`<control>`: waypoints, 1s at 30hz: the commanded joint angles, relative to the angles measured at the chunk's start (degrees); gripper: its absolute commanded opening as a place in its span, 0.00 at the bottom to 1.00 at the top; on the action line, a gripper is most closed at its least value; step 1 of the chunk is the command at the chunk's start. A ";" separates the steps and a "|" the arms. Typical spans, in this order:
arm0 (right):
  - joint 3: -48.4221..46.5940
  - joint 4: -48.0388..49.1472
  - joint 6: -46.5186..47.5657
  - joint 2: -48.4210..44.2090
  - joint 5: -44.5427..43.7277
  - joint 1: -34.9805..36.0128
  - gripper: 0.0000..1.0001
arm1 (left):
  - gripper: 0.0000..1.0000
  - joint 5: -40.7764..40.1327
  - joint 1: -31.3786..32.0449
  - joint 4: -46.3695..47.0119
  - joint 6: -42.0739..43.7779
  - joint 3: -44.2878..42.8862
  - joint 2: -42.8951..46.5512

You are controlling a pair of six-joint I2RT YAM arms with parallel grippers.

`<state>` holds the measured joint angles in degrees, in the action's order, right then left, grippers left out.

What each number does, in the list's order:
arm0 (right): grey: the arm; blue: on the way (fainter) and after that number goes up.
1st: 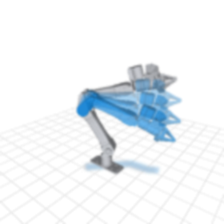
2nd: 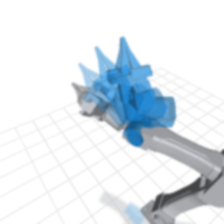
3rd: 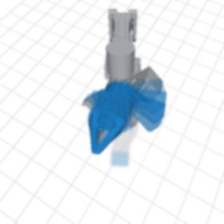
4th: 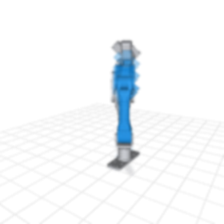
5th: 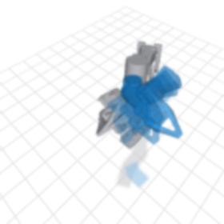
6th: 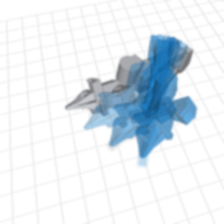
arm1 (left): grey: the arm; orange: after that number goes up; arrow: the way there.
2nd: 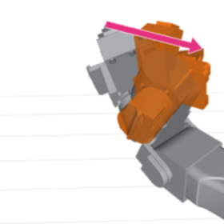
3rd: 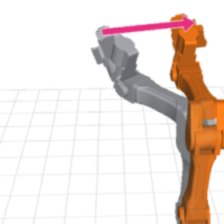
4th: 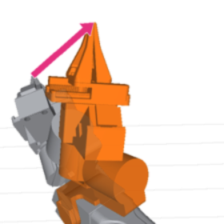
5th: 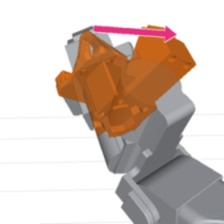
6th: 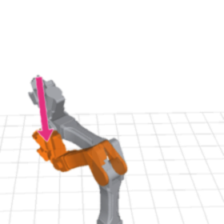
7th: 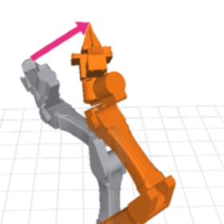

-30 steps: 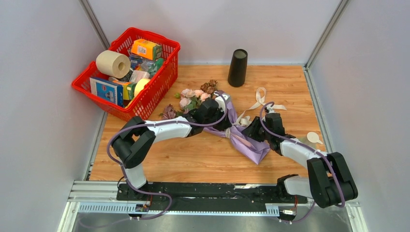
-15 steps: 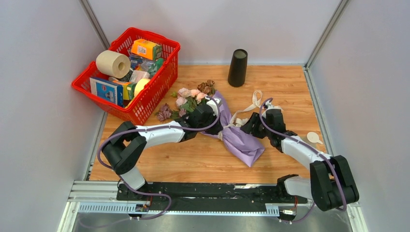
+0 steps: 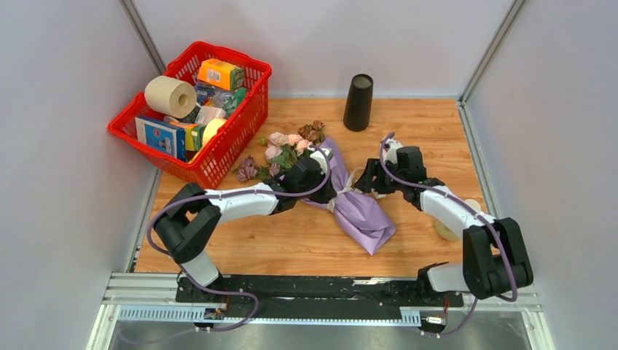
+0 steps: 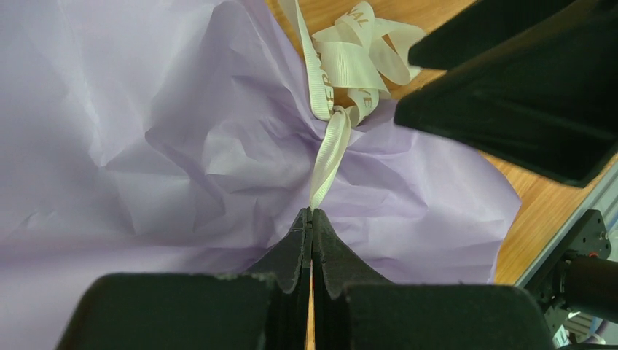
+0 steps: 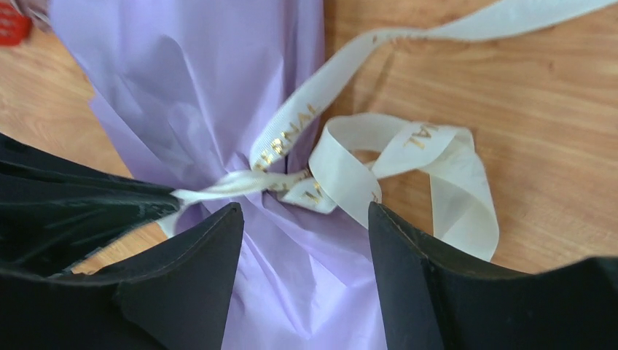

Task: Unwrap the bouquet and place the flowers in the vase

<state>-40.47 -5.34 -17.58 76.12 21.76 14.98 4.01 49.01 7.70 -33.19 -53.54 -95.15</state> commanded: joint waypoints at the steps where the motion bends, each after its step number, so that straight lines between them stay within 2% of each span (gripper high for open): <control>1: 0.21 -0.46 3.52 1.84 2.76 0.48 0.67 | 0.00 -1.72 -0.23 -0.32 -1.52 -3.50 0.23; 11: 2.94 3.59 2.73 7.81 4.79 1.45 0.52 | 0.00 -6.47 -0.32 -7.26 -1.79 -8.69 1.02; 16: 3.64 3.41 2.38 7.82 1.01 1.37 0.28 | 0.00 -9.18 -0.32 -10.42 -1.70 -7.99 1.98; 19: 3.73 3.06 2.29 6.33 -1.01 1.45 0.18 | 0.00 -11.56 -0.41 -11.83 -1.61 -6.15 3.57; 26: 3.64 2.36 1.68 3.34 -5.06 1.37 0.16 | 0.00 -11.92 -0.41 -14.12 -1.88 -3.24 7.96; 30: 3.64 2.18 1.24 2.55 -7.25 1.36 0.16 | 0.00 -4.37 -2.51 -8.52 -5.64 0.70 10.51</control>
<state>-37.10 -3.99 -15.59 80.58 19.49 16.60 -5.28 48.58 -4.89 -35.07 -55.86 -88.73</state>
